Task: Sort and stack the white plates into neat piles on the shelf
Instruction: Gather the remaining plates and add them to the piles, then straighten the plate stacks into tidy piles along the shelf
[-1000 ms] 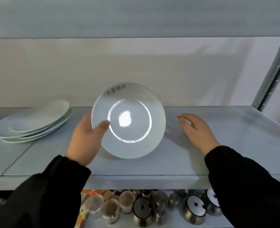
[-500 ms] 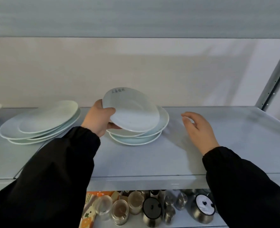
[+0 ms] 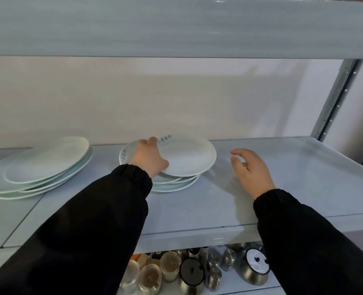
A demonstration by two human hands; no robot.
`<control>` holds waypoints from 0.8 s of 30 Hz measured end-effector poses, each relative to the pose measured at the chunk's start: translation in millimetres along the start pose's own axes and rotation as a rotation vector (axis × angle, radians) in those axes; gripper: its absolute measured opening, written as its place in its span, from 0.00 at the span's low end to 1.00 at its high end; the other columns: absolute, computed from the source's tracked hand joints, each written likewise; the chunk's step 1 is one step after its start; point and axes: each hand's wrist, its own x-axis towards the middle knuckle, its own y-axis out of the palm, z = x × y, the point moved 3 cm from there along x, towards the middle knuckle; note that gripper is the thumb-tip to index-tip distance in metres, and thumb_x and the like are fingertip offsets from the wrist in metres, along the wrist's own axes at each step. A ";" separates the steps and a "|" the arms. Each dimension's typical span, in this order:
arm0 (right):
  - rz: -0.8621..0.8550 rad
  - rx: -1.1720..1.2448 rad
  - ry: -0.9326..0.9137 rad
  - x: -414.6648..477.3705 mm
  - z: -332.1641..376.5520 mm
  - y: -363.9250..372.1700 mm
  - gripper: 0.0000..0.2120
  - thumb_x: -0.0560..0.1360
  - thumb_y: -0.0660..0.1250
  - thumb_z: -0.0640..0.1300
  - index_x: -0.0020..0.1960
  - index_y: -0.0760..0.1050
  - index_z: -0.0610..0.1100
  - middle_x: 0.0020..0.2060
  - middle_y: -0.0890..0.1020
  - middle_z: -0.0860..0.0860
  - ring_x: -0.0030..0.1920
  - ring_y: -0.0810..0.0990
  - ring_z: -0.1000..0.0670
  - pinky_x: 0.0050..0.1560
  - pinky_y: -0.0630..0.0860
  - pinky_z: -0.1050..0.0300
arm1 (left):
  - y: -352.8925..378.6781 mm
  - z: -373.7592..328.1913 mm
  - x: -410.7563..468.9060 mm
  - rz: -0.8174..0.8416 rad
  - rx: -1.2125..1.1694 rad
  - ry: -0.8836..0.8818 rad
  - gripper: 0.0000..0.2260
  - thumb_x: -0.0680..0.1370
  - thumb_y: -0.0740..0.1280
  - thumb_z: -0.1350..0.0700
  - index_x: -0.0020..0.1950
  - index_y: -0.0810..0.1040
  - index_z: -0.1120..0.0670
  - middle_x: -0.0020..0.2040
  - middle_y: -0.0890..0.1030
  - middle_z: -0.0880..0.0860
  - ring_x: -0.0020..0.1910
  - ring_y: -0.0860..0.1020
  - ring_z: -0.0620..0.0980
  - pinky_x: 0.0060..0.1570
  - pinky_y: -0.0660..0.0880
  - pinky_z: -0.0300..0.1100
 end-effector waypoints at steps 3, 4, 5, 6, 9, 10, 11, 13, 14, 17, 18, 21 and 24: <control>-0.006 0.008 0.001 -1.1 1.6 -0.4 0.14 0.81 0.61 0.51 0.63 0.77 0.49 0.61 0.76 0.56 0.58 0.75 0.56 0.57 0.71 0.60 | 4.1 -0.5 1.2 -0.008 0.105 0.089 0.32 0.71 0.70 0.55 0.74 0.64 0.53 0.66 0.70 0.56 0.64 0.68 0.59 0.54 0.65 0.42; -0.007 0.006 0.004 -1.0 1.7 -0.3 0.14 0.81 0.61 0.51 0.63 0.77 0.50 0.61 0.76 0.56 0.58 0.75 0.56 0.57 0.71 0.60 | 4.6 1.0 2.2 -0.003 0.110 0.091 0.33 0.71 0.70 0.54 0.74 0.63 0.53 0.67 0.70 0.56 0.65 0.67 0.59 0.57 0.65 0.44; -0.006 0.004 0.005 -0.8 1.9 -0.2 0.14 0.81 0.61 0.51 0.63 0.77 0.50 0.61 0.76 0.57 0.58 0.75 0.56 0.57 0.71 0.60 | 4.1 2.6 2.0 0.002 0.106 0.090 0.33 0.71 0.70 0.52 0.75 0.63 0.52 0.67 0.70 0.56 0.66 0.67 0.59 0.59 0.65 0.46; -0.004 0.003 0.004 -0.4 1.9 -0.2 0.14 0.81 0.61 0.51 0.63 0.77 0.50 0.61 0.76 0.57 0.59 0.75 0.56 0.57 0.71 0.60 | 3.8 4.1 1.7 0.010 0.091 0.088 0.33 0.72 0.70 0.51 0.75 0.63 0.51 0.67 0.70 0.55 0.66 0.67 0.59 0.60 0.65 0.46; 0.005 -0.001 0.003 0.2 2.3 0.5 0.14 0.81 0.61 0.51 0.63 0.77 0.50 0.61 0.76 0.56 0.59 0.75 0.56 0.58 0.70 0.60 | 2.0 7.7 -0.1 -0.020 0.056 0.107 0.30 0.73 0.69 0.49 0.74 0.65 0.51 0.67 0.71 0.54 0.66 0.68 0.57 0.58 0.65 0.44; 0.006 0.000 0.008 0.0 3.1 0.4 0.14 0.81 0.61 0.51 0.63 0.77 0.50 0.61 0.76 0.57 0.59 0.75 0.56 0.57 0.71 0.60 | -0.2 8.7 -0.9 -0.052 0.048 0.115 0.29 0.74 0.68 0.48 0.73 0.66 0.51 0.67 0.71 0.54 0.66 0.69 0.57 0.58 0.65 0.44; 0.006 0.001 0.013 -0.1 3.6 0.4 0.14 0.81 0.61 0.50 0.63 0.77 0.50 0.61 0.76 0.57 0.58 0.75 0.56 0.57 0.71 0.59 | -3.3 10.1 -1.8 -0.085 0.034 0.122 0.27 0.74 0.68 0.47 0.72 0.68 0.50 0.67 0.71 0.53 0.65 0.70 0.56 0.57 0.66 0.44; 0.003 0.000 0.016 -0.1 4.8 0.7 0.14 0.81 0.61 0.50 0.63 0.77 0.50 0.61 0.76 0.57 0.58 0.75 0.55 0.57 0.71 0.59 | -10.1 12.7 -4.5 -0.123 -0.044 0.138 0.25 0.75 0.67 0.46 0.71 0.69 0.49 0.67 0.72 0.51 0.62 0.73 0.54 0.56 0.68 0.43; 0.001 0.000 0.017 -0.2 5.8 0.8 0.14 0.81 0.61 0.50 0.63 0.77 0.51 0.61 0.76 0.57 0.57 0.75 0.56 0.58 0.72 0.58 | -13.9 14.9 -6.1 -0.130 -0.093 0.149 0.24 0.76 0.66 0.46 0.71 0.70 0.49 0.67 0.72 0.50 0.62 0.74 0.52 0.56 0.69 0.43; -0.010 -0.002 0.017 -0.7 8.9 2.1 0.14 0.80 0.61 0.50 0.65 0.76 0.52 0.63 0.75 0.58 0.56 0.74 0.57 0.58 0.72 0.56 | -26.4 27.3 -10.1 -0.143 -0.182 0.185 0.23 0.78 0.65 0.47 0.72 0.69 0.49 0.69 0.71 0.49 0.66 0.71 0.48 0.58 0.66 0.39; -0.020 0.002 0.016 -1.7 11.3 3.5 0.15 0.80 0.62 0.50 0.66 0.75 0.52 0.64 0.74 0.58 0.57 0.73 0.57 0.58 0.71 0.57 | -31.5 32.6 -10.9 -0.157 -0.191 0.192 0.23 0.78 0.64 0.47 0.73 0.69 0.48 0.69 0.71 0.48 0.67 0.71 0.47 0.58 0.65 0.38; -0.059 0.084 0.011 -4.7 24.3 14.3 0.18 0.80 0.63 0.47 0.71 0.72 0.53 0.67 0.72 0.59 0.66 0.69 0.58 0.61 0.64 0.65 | -47.9 50.3 -14.0 -0.207 -0.225 0.176 0.22 0.78 0.64 0.46 0.72 0.70 0.46 0.68 0.73 0.46 0.65 0.72 0.46 0.58 0.65 0.38; -0.050 0.092 -0.057 -9.2 45.9 35.0 0.22 0.80 0.64 0.47 0.73 0.68 0.55 0.73 0.68 0.56 0.73 0.63 0.58 0.66 0.58 0.66 | -63.5 68.5 -20.1 -0.211 -0.283 0.144 0.21 0.79 0.63 0.46 0.72 0.71 0.46 0.67 0.74 0.45 0.64 0.73 0.44 0.59 0.66 0.38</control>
